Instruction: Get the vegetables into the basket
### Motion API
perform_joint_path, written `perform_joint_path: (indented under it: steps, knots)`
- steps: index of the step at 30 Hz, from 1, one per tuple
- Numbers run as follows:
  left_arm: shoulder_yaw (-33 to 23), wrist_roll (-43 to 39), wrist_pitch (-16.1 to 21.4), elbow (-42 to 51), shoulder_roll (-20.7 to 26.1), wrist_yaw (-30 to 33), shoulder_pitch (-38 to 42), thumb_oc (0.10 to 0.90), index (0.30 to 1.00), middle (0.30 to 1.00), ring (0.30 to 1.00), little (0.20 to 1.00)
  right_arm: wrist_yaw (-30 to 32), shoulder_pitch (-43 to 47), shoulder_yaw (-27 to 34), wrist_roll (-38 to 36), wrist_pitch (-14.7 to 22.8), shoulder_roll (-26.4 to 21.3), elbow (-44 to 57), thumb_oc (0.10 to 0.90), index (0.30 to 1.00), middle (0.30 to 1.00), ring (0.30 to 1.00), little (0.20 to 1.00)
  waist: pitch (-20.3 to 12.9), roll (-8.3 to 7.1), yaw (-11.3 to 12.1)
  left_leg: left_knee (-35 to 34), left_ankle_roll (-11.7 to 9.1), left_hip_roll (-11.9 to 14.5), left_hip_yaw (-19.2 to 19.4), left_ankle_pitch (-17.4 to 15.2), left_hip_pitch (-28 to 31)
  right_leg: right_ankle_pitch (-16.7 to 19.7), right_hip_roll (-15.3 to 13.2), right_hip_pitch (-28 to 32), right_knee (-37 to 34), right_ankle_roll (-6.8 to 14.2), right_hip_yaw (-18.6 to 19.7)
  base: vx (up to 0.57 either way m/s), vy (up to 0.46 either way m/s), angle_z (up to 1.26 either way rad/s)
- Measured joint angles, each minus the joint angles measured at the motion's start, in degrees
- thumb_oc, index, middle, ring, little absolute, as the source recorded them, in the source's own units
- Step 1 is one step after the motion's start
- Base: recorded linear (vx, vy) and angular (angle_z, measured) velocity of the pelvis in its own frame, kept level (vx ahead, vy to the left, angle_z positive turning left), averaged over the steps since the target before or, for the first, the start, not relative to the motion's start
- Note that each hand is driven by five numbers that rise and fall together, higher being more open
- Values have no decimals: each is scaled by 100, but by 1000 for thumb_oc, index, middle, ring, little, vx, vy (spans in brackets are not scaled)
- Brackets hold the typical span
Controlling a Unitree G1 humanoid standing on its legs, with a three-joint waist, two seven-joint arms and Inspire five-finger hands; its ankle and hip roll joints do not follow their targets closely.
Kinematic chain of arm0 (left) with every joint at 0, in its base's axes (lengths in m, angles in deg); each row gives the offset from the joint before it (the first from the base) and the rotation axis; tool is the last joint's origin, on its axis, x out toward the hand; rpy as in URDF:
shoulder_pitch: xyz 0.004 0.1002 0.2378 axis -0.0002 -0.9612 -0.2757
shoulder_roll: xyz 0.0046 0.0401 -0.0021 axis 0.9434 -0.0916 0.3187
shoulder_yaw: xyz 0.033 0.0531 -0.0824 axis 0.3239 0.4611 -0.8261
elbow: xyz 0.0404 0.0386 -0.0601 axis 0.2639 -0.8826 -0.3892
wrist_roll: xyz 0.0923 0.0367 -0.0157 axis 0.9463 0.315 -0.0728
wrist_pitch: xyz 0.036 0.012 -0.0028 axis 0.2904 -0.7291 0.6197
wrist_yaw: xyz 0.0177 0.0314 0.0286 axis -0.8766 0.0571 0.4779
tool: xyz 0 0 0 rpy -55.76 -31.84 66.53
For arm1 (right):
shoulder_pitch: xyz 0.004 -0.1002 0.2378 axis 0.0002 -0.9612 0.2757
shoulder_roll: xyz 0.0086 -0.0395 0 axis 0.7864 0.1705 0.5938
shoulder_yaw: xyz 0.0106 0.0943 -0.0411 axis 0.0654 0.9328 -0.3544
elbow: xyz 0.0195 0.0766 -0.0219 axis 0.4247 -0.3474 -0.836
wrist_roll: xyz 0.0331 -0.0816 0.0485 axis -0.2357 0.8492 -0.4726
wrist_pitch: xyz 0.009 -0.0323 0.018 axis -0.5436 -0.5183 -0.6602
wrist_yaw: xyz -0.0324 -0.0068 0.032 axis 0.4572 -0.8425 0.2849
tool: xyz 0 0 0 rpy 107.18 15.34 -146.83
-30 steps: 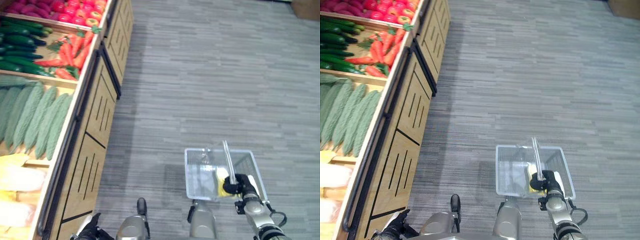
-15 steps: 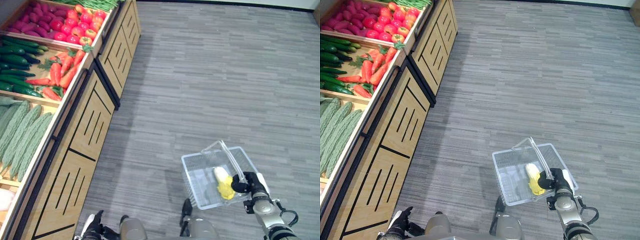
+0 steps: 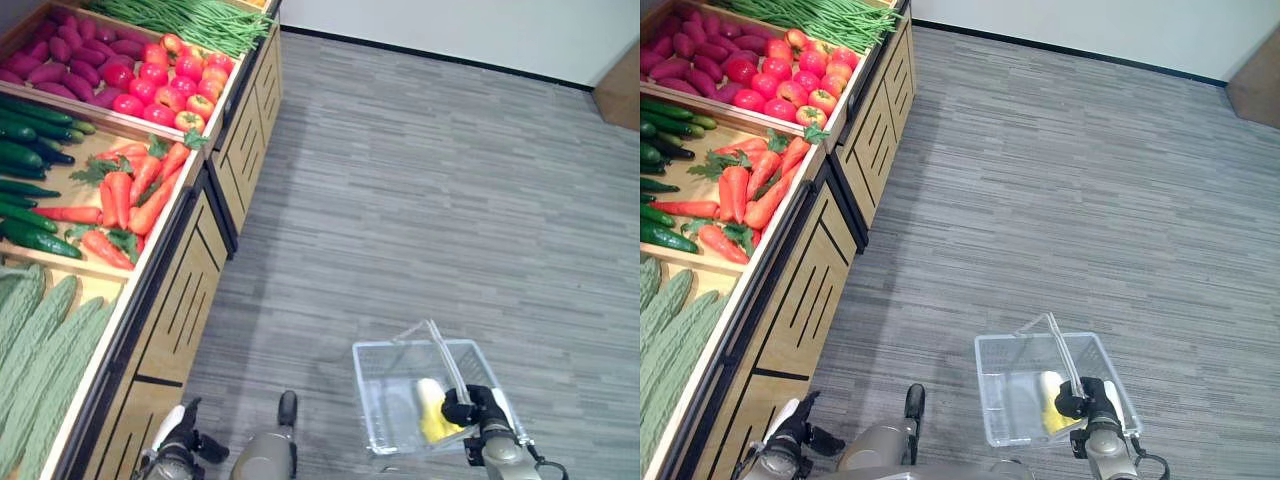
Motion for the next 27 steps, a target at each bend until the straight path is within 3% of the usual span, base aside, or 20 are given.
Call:
perform_joint_path:
  steps: [3,6,8,10,11,13,16,18,19,20,21,22,25,27]
  knots:
    - [15,-7,-57,-34,48,3,57,900,1000,1000,1000,1000,-42,140,-160,0,-5,35,-71,400,300,300,300,300,68,61,-96,-46,219,-11,-88,-71,237,337,-59,-867,1773,119,305,155,217,5]
    - [111,-83,-105,18,38,2,93,900,1000,1000,1000,1000,-43,174,-211,-1,-6,41,-103,400,300,300,300,300,218,125,-95,-64,418,-59,-199,-287,566,-98,155,-1306,2407,92,224,194,68,14]
    - [80,-193,-107,37,-31,9,38,900,1000,1000,1000,1000,-51,247,-211,-6,3,34,-60,400,300,300,300,300,354,228,-150,-66,350,-120,-235,-280,749,-337,306,-1460,1701,15,-163,243,-80,27]
    - [63,-295,-93,89,-91,32,45,900,1000,1000,1000,1000,-51,281,-215,-11,2,34,-61,400,300,300,300,300,383,242,-200,-73,211,-255,-414,-422,851,-323,325,-1718,1007,18,-237,407,-208,37]
    - [-8,-343,-92,59,-133,50,72,900,1000,1000,1000,1000,-48,285,-214,-11,3,34,-60,400,300,300,300,300,387,248,-225,-36,29,-281,-467,-543,850,-278,363,-1675,213,-16,-219,210,-121,27]
    - [-6,-347,-95,-6,-190,58,93,900,1000,1000,1000,1000,-39,327,-211,-13,71,35,-49,400,300,300,300,300,414,282,-399,-37,130,-337,-692,-495,913,118,370,-1464,-1354,-33,-145,292,-166,64]
    - [-11,-341,-81,-65,-261,87,-2,900,1000,1000,1000,1000,-36,354,-209,-12,34,37,-44,400,300,300,300,300,426,202,-430,51,-213,-368,-1016,-858,1232,741,308,-1430,-1565,-19,80,352,-241,53]
    - [-22,-331,-67,-73,-299,92,-111,900,1000,1000,1000,1000,-56,288,-214,-8,33,56,-85,400,300,300,300,300,401,162,-393,87,-178,-293,-1149,-1006,1432,836,391,-1217,-1609,-117,-47,238,-238,51]
    - [-46,-330,-48,-111,-290,114,-220,900,1000,1000,1000,1000,-77,253,-265,-4,26,66,-141,400,300,300,300,300,324,59,-362,78,-256,-258,-1274,-1092,1522,871,480,-1083,-1551,-162,-139,233,-258,46]
    - [-53,-331,-80,-146,-363,122,-260,900,1000,1000,1000,1000,-89,223,-266,-1,23,-4,-157,400,300,300,300,300,276,129,-290,110,-346,-118,-1324,-1186,1509,903,636,-1032,-1583,-414,-213,264,-344,37]
    - [-75,-327,-79,-155,-448,112,-375,900,1000,1000,1000,1000,-89,380,-262,-2,-7,-86,-181,400,300,300,300,300,264,288,-281,156,-439,117,-1331,-1212,1467,824,850,-1003,-1590,-553,-315,187,-264,25]
    - [-152,-325,-75,-197,-543,114,-430,900,1000,1000,1000,1000,-98,452,-267,0,-14,-160,-180,400,300,300,300,300,233,352,-255,313,-586,331,-1342,-1142,1387,711,1048,-920,-1628,-718,-487,210,-317,27]
    - [-172,-327,-71,-246,-636,111,-437,900,1000,1000,1000,1000,-89,493,-266,-2,-10,-327,-177,400,300,300,300,300,247,335,-254,964,-808,414,-1301,-1101,1104,559,1117,-732,-1675,-880,-590,101,-156,28]
    - [-241,-335,-38,-272,-649,152,-397,900,1000,1000,1000,1000,-66,627,-264,-2,22,-492,-148,400,300,300,300,300,230,365,-249,1215,-889,662,-1365,-1078,1063,355,1399,-624,-1666,-1042,-699,131,-276,11]
